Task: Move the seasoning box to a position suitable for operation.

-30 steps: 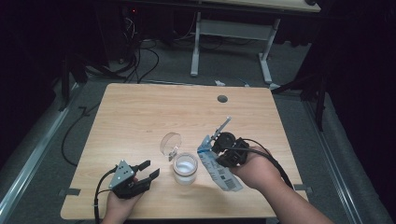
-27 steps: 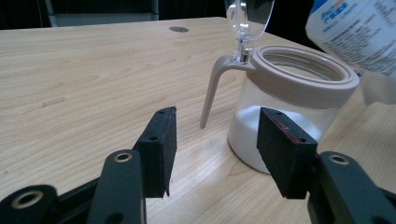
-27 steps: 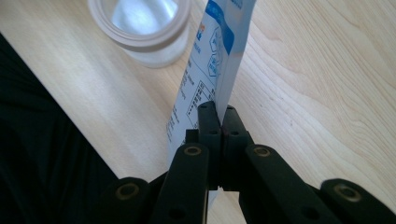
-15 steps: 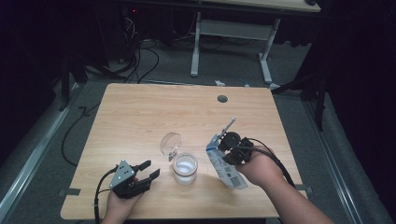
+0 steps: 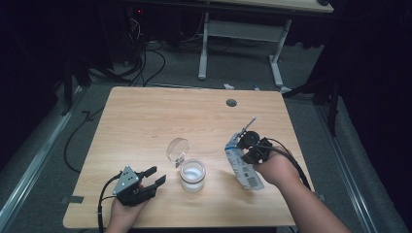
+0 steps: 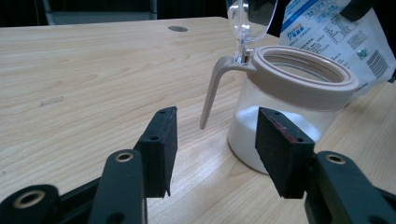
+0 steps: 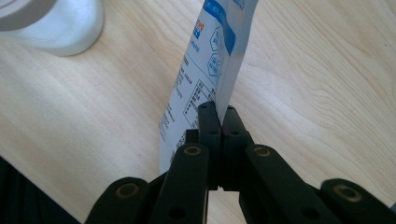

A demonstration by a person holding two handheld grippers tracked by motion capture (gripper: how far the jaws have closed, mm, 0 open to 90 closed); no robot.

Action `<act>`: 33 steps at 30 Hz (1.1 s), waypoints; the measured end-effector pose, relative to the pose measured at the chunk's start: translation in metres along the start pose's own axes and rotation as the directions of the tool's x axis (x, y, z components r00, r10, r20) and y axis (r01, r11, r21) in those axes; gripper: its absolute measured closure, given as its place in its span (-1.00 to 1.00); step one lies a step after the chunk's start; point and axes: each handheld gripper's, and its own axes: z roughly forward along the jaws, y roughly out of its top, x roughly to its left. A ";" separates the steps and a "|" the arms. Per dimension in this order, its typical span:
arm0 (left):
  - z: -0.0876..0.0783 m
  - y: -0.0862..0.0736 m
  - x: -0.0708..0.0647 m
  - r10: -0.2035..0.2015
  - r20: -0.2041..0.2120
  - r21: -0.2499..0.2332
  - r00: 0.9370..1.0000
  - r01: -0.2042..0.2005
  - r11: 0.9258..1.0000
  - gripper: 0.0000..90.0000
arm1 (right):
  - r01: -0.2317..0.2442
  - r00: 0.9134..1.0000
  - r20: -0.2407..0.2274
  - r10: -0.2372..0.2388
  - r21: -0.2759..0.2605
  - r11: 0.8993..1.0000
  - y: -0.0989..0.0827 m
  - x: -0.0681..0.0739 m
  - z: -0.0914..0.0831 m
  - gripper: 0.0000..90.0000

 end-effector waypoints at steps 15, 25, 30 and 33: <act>-0.001 0.001 0.001 -0.018 -0.004 -0.004 1.000 0.018 1.000 0.09 | -0.094 0.993 0.057 0.102 -0.137 0.986 -0.007 -0.026 0.002 1.00; 0.000 0.000 0.001 -0.017 -0.004 0.005 1.000 0.017 1.000 0.09 | -0.117 0.988 0.067 0.142 -0.290 0.950 -0.019 -0.027 0.003 1.00; 0.000 0.000 0.001 -0.018 -0.002 0.005 1.000 0.018 1.000 0.09 | -0.147 0.984 0.044 0.174 -0.360 0.921 -0.027 -0.029 0.003 1.00; 0.000 0.001 0.002 -0.020 -0.005 0.002 1.000 0.020 1.000 0.09 | -0.158 0.982 0.036 0.186 -0.390 0.907 -0.033 -0.029 0.005 1.00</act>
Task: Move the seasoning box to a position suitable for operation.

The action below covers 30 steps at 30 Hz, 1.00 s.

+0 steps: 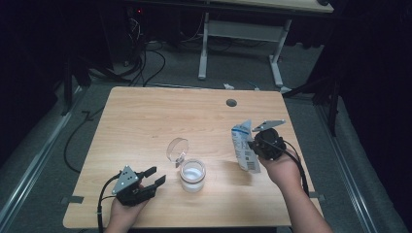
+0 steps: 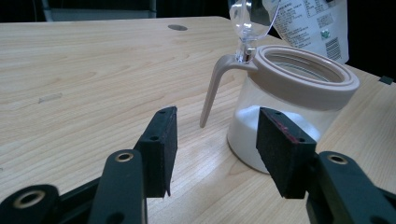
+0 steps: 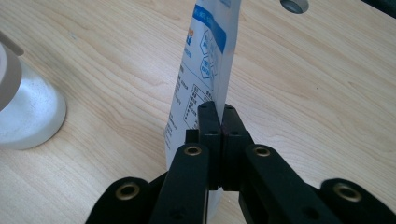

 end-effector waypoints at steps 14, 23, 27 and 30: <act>0.001 0.000 0.003 0.004 -0.011 0.006 1.000 -0.004 1.000 0.08 | -0.022 1.000 0.000 0.022 -0.087 0.996 -0.029 0.001 -0.003 1.00; 0.001 0.006 0.009 0.001 -0.024 -0.007 1.000 -0.001 1.000 0.07 | -0.058 0.998 -0.005 0.058 -0.161 0.985 -0.044 0.000 -0.007 1.00; 0.002 0.007 0.015 -0.005 -0.034 0.032 0.999 0.006 0.999 0.03 | -0.065 0.998 -0.003 0.066 -0.196 0.978 -0.048 0.001 -0.008 1.00; 0.003 0.006 0.016 0.038 -0.049 0.040 0.998 -0.036 0.999 0.03 | -0.059 0.998 -0.001 0.060 -0.214 0.975 -0.051 0.002 -0.008 1.00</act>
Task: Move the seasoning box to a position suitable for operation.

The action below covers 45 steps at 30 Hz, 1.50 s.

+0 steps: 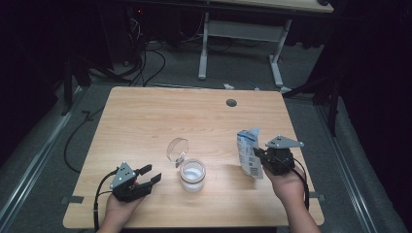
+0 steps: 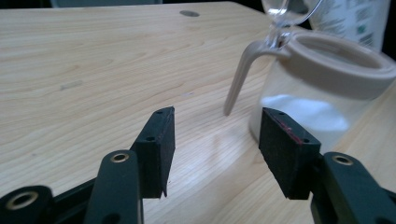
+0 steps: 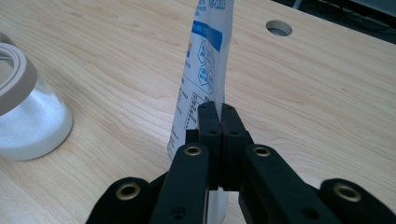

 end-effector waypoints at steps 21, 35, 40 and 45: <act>-0.011 0.003 0.012 0.099 -0.044 0.023 0.994 -0.098 0.995 -0.01 | -0.061 0.998 0.001 0.062 -0.131 0.989 -0.021 -0.007 0.000 1.00; -0.008 -0.004 0.008 0.105 -0.038 0.041 0.994 -0.103 0.994 -0.01 | -0.096 0.995 0.019 0.101 -0.182 0.979 -0.021 -0.019 0.012 1.00; -0.008 -0.004 0.008 0.104 -0.038 0.042 0.994 -0.103 0.994 -0.01 | -0.110 0.993 0.029 0.118 -0.198 0.974 -0.020 -0.024 0.018 1.00; -0.008 -0.005 0.008 0.109 -0.037 0.052 0.993 -0.107 0.993 -0.01 | -0.103 0.992 0.047 0.116 -0.224 0.969 -0.021 -0.027 0.022 1.00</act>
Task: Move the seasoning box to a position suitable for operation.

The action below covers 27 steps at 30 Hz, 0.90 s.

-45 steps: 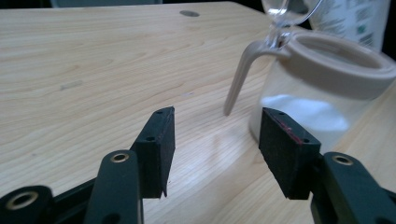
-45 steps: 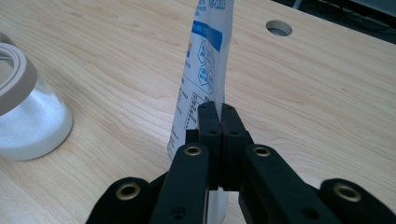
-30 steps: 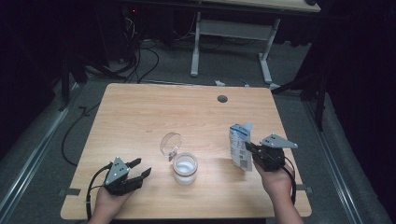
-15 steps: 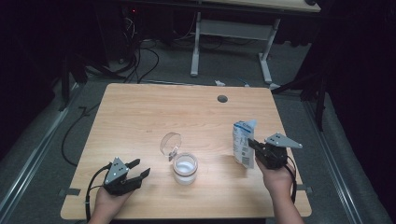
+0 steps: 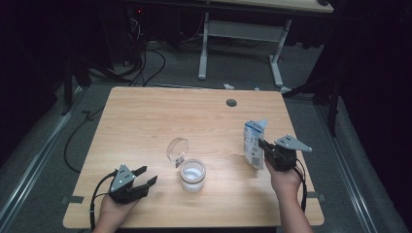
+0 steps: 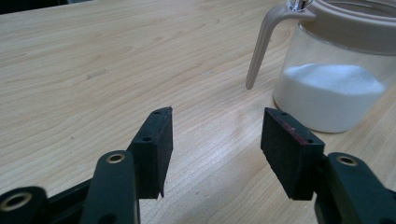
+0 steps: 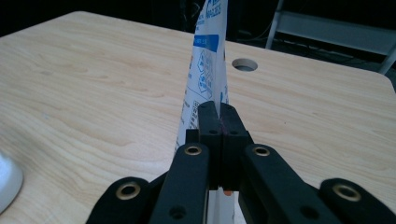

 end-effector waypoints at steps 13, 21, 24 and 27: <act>-0.003 0.005 -0.002 -0.013 -0.005 0.019 1.000 0.013 1.000 -0.04 | -0.031 0.999 0.037 0.035 -0.092 0.995 -0.036 -0.003 -0.012 1.00; -0.004 0.004 0.003 -0.010 -0.025 0.032 1.000 0.011 0.999 -0.04 | -0.041 0.999 0.020 0.045 -0.142 0.989 -0.047 0.004 -0.018 1.00; -0.005 0.005 0.004 -0.014 -0.021 0.033 1.000 0.014 0.999 -0.05 | -0.044 0.999 0.011 0.046 -0.142 0.989 -0.048 0.004 -0.019 1.00; -0.005 0.005 0.004 -0.018 -0.021 0.036 1.000 0.019 0.999 -0.05 | -0.048 0.999 0.009 0.050 -0.148 0.988 -0.051 0.004 -0.021 1.00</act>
